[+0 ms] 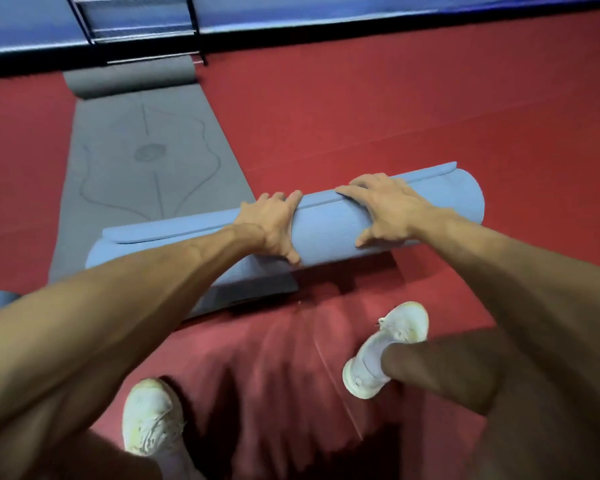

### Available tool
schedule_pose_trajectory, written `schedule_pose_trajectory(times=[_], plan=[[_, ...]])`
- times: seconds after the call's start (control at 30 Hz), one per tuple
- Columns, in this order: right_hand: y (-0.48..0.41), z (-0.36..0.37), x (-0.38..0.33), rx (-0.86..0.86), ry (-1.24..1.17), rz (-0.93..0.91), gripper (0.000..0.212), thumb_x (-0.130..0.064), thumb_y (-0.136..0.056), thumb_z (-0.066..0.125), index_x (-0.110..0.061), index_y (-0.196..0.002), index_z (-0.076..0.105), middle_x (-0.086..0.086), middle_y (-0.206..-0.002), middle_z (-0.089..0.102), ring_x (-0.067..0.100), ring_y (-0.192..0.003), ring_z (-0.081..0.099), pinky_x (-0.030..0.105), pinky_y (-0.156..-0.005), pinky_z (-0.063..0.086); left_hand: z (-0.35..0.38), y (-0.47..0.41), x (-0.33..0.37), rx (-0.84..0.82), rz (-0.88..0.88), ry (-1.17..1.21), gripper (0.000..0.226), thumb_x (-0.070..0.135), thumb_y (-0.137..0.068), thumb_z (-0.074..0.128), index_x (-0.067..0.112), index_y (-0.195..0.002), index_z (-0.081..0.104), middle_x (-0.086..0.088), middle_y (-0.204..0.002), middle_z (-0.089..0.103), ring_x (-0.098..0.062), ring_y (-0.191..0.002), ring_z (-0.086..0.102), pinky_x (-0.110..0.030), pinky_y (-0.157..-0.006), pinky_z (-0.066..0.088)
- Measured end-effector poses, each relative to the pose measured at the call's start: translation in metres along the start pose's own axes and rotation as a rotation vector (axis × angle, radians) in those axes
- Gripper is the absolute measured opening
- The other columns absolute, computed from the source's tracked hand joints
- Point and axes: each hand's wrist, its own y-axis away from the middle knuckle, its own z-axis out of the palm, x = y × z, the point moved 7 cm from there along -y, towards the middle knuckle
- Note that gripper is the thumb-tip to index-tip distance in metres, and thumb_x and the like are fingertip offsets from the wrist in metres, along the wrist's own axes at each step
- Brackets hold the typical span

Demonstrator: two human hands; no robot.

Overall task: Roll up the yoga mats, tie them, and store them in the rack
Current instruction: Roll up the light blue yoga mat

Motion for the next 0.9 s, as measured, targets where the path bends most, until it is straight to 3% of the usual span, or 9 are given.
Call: schedule_pose_trajectory(times=[0.07, 0.17, 0.27, 0.33, 0.5, 0.6, 0.7, 0.77, 0.9], plan=[[0.017, -0.035, 0.014, 0.042, -0.079, 0.052, 0.077, -0.042, -0.074, 0.077, -0.027, -0.141, 0.044, 0.003, -0.138, 0.043, 0.027, -0.128, 0.037, 0.044, -0.107, 0.032, -0.028, 0.007, 0.021, 0.031, 0.022, -0.031, 0.110, 0.059, -0.038, 0.084, 0.026, -0.129, 0.033, -0.005, -0.121, 0.051, -0.031, -0.110, 0.049, -0.051, -0.083, 0.044], [0.052, -0.085, 0.040, 0.244, -0.205, 0.113, 0.040, -0.029, -0.080, 0.071, -0.018, -0.119, 0.064, 0.010, -0.117, 0.058, 0.028, -0.113, 0.049, 0.039, -0.099, 0.039, -0.070, 0.014, 0.054, 0.090, 0.075, -0.071, 0.106, 0.057, -0.039, 0.085, 0.026, -0.126, 0.034, -0.004, -0.119, 0.051, -0.031, -0.110, 0.048, -0.051, -0.083, 0.042], [0.107, -0.124, 0.062, 0.419, -0.267, 0.210, 0.015, -0.017, -0.082, 0.069, -0.012, -0.096, 0.071, 0.005, -0.093, 0.061, 0.019, -0.089, 0.053, 0.029, -0.084, 0.039, -0.113, 0.021, 0.090, 0.152, 0.141, -0.113, 0.104, 0.056, -0.041, 0.085, 0.024, -0.126, 0.035, -0.005, -0.121, 0.051, -0.031, -0.111, 0.048, -0.051, -0.083, 0.041], [0.148, -0.135, 0.078, 0.494, -0.311, 0.327, 0.003, -0.019, -0.082, 0.068, -0.016, -0.083, 0.068, -0.002, -0.080, 0.058, 0.016, -0.077, 0.052, 0.030, -0.077, 0.042, -0.136, 0.023, 0.119, 0.195, 0.196, -0.140, 0.102, 0.056, -0.041, 0.085, 0.023, -0.124, 0.035, -0.006, -0.120, 0.052, -0.032, -0.110, 0.049, -0.052, -0.082, 0.041], [0.226, -0.118, 0.119, 0.635, -0.283, 0.598, 0.040, -0.038, -0.089, 0.060, -0.017, -0.056, 0.051, -0.002, -0.055, 0.053, 0.027, -0.068, 0.056, 0.037, -0.067, 0.046, -0.155, 0.007, 0.191, 0.230, 0.299, -0.185, 0.102, 0.056, -0.041, 0.085, 0.021, -0.122, 0.035, -0.007, -0.119, 0.052, -0.032, -0.110, 0.050, -0.055, -0.082, 0.041], [0.246, -0.072, 0.134, 0.463, -0.305, 0.653, 0.052, -0.044, -0.092, 0.056, -0.016, -0.049, 0.044, -0.004, -0.049, 0.045, 0.028, -0.064, 0.052, 0.036, -0.066, 0.044, -0.139, -0.004, 0.237, 0.186, 0.345, -0.175, 0.102, 0.056, -0.041, 0.086, 0.021, -0.122, 0.036, -0.008, -0.119, 0.051, -0.033, -0.111, 0.049, -0.054, -0.082, 0.041], [0.260, -0.015, 0.152, 0.267, -0.398, 0.643, 0.042, -0.043, -0.091, 0.058, -0.024, -0.054, 0.049, -0.010, -0.056, 0.049, 0.021, -0.069, 0.052, 0.032, -0.066, 0.042, -0.104, -0.016, 0.280, 0.147, 0.388, -0.197, 0.106, 0.055, -0.043, 0.085, 0.021, -0.128, 0.033, -0.008, -0.123, 0.050, -0.033, -0.114, 0.047, -0.054, -0.084, 0.041], [0.276, 0.022, 0.164, 0.186, -0.471, 0.661, 0.038, -0.042, -0.092, 0.057, -0.021, -0.060, 0.055, -0.007, -0.059, 0.054, 0.022, -0.071, 0.054, 0.034, -0.068, 0.045, -0.077, -0.022, 0.305, 0.131, 0.431, -0.222, 0.111, 0.057, -0.043, 0.084, 0.021, -0.133, 0.029, -0.009, -0.126, 0.048, -0.034, -0.115, 0.046, -0.054, -0.086, 0.041], [0.316, 0.091, 0.178, 0.087, -0.579, 0.723, 0.019, -0.038, -0.091, 0.058, -0.025, -0.095, 0.072, -0.005, -0.093, 0.072, 0.019, -0.092, 0.062, 0.038, -0.086, 0.050, -0.017, -0.032, 0.348, 0.068, 0.527, -0.305, 0.119, 0.057, -0.043, 0.083, 0.021, -0.139, 0.023, -0.008, -0.130, 0.046, -0.033, -0.117, 0.045, -0.055, -0.089, 0.040]])
